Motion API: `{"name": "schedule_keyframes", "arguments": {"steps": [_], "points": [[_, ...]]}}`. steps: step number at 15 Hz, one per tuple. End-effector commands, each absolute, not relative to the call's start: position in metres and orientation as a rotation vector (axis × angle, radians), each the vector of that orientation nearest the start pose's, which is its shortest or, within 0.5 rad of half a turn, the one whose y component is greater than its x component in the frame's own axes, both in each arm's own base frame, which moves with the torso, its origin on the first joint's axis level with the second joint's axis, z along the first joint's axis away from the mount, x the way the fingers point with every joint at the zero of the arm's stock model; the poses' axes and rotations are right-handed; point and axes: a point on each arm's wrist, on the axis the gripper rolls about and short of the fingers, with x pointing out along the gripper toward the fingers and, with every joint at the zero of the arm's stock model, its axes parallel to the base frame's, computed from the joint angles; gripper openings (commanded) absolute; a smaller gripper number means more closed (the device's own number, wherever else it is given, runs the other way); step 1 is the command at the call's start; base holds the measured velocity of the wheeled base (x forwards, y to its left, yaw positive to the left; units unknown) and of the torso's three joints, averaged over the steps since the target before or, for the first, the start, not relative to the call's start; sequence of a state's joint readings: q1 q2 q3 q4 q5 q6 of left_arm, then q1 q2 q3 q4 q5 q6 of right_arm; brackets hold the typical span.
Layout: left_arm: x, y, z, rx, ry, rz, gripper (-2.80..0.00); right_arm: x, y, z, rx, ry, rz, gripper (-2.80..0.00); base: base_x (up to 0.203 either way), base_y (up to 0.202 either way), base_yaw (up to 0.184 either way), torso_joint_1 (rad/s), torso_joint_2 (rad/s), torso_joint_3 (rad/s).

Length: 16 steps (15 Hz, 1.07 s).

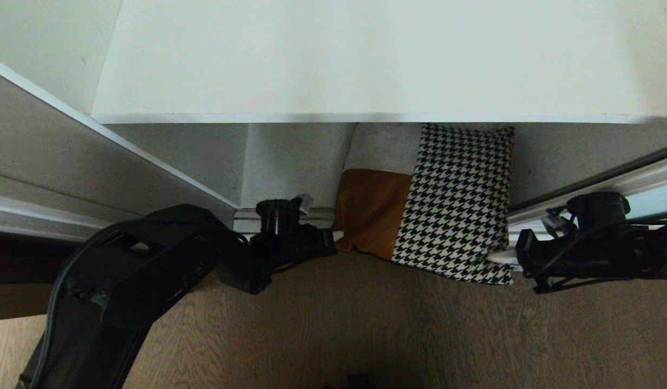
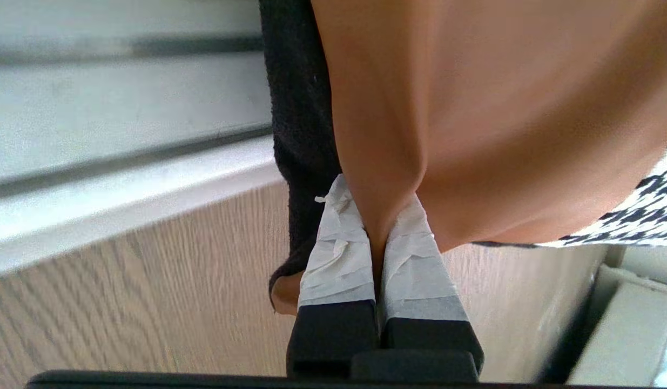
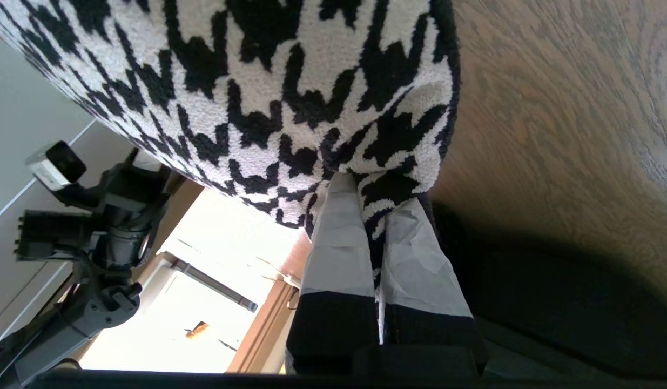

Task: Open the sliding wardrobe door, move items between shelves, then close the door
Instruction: Place the pillow on the higher shelf

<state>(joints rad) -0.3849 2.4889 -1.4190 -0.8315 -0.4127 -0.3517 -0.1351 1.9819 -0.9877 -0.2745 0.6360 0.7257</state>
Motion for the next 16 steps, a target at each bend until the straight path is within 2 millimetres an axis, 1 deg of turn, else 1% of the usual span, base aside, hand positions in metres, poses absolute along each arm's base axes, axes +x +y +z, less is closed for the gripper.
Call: {"name": "schedule_keyframes", "arguments": {"steps": [1, 3, 4, 11, 14, 16], "points": [[0.445, -0.19, 0.039, -0.337, 0.396, -0.742, -2.8, 0.351, -0.034, 0.105, 0.96, 0.83, 0.22, -2.8, 0.0, 0.0, 0.0, 0.0, 0.0, 0.0], [0.444, -0.189, 0.038, -0.34, 0.415, -0.735, -2.8, 0.35, -0.033, 0.108, 0.957, 0.824, 0.224, -2.8, 0.0, 0.0, 0.0, 0.0, 0.0, 0.0], [0.442, -0.188, 0.041, -0.341, 0.422, -0.733, -2.8, 0.348, -0.033, 0.109, 0.955, 0.818, 0.227, -2.8, 0.0, 0.0, 0.0, 0.0, 0.0, 0.0], [0.405, -0.176, 0.099, -0.389, 0.389, -0.742, -2.8, 0.334, -0.027, 0.133, 0.93, 0.766, 0.265, -2.8, 0.0, 0.0, 0.0, 0.0, 0.0, 0.0], [0.39, -0.174, 0.103, -0.386, 0.381, -0.749, -2.8, 0.323, -0.026, 0.143, 0.921, 0.743, 0.277, -2.8, 0.0, 0.0, 0.0, 0.0, 0.0, 0.0], [0.378, -0.172, 0.113, -0.386, 0.359, -0.755, -2.8, 0.313, -0.018, 0.147, 0.892, 0.745, 0.309, -2.8, 0.0, 0.0, 0.0, 0.0, 0.0, 0.0]]}}
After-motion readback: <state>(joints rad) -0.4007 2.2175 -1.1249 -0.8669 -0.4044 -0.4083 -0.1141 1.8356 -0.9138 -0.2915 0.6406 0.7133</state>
